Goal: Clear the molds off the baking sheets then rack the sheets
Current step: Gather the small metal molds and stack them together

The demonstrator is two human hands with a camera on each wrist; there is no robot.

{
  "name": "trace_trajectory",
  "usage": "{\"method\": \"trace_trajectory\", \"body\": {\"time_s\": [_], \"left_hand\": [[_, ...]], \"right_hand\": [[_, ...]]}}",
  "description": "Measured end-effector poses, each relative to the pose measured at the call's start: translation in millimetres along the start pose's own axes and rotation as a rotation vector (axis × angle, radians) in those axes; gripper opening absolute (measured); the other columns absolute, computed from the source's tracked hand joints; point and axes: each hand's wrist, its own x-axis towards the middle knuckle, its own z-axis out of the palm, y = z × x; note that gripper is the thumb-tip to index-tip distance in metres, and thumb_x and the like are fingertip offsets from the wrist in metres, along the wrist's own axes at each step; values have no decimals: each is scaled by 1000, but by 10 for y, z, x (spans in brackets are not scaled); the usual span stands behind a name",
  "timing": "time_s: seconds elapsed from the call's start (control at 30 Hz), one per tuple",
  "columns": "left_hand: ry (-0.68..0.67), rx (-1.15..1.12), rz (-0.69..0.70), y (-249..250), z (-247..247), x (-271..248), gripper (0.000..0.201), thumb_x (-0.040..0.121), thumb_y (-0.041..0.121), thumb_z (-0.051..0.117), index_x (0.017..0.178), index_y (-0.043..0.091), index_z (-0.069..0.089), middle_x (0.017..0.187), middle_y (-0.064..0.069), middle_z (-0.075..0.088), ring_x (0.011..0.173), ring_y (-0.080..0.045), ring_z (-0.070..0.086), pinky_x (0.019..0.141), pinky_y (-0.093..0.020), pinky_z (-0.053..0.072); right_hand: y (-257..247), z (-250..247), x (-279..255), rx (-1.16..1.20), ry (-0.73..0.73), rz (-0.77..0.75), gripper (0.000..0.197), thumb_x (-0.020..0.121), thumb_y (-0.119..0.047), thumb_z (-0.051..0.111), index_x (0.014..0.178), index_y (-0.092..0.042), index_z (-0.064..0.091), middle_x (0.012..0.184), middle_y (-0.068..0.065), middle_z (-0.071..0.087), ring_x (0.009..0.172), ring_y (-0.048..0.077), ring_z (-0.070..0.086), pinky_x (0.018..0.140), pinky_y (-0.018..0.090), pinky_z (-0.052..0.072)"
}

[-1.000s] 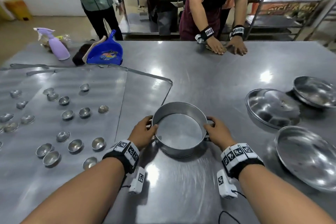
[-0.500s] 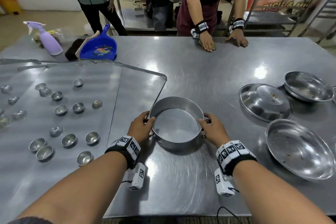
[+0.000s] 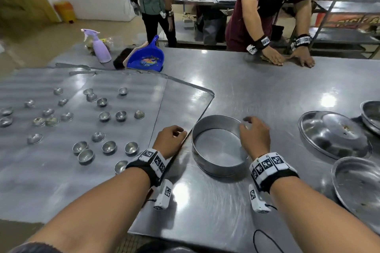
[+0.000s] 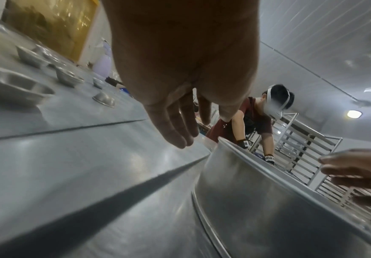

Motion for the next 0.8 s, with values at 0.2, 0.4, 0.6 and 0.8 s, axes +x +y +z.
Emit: {"method": "trace_trajectory", "body": {"time_s": [0.2, 0.4, 0.6, 0.8], "left_hand": [[137, 49, -49, -352, -645, -99, 24, 92, 41, 64, 103, 22, 72, 90, 4, 73, 81, -14, 69, 79, -32, 57], [260, 93, -182, -882, -1270, -300, 18, 93, 32, 65, 105, 19, 70, 93, 0, 73, 86, -17, 67, 83, -29, 53], [259, 95, -282, -1378, -1799, -419, 21, 92, 34, 64, 110, 23, 68, 100, -2, 68, 89, -20, 67, 86, -33, 55], [207, 171, -250, -1684, -2077, -324, 31, 89, 30, 65, 120, 26, 68, 104, -3, 66, 93, -19, 64, 87, -28, 48]], "right_hand": [[-841, 534, -58, 31, -119, -254, 21, 95, -31, 57, 106, -18, 69, 111, 6, 64, 110, 27, 54, 94, 39, 44], [-1442, 1252, -380, 26, -359, -428, 22, 95, -39, 57, 107, -23, 67, 115, -1, 61, 99, 19, 60, 83, 31, 44], [-1778, 1866, -719, -68, -576, -454, 29, 93, -41, 59, 117, -25, 64, 120, 0, 60, 99, 19, 61, 85, 32, 47], [-1877, 2243, -952, -126, -659, -371, 37, 91, -42, 62, 124, -25, 60, 125, 1, 60, 102, 19, 61, 89, 34, 50]]}}
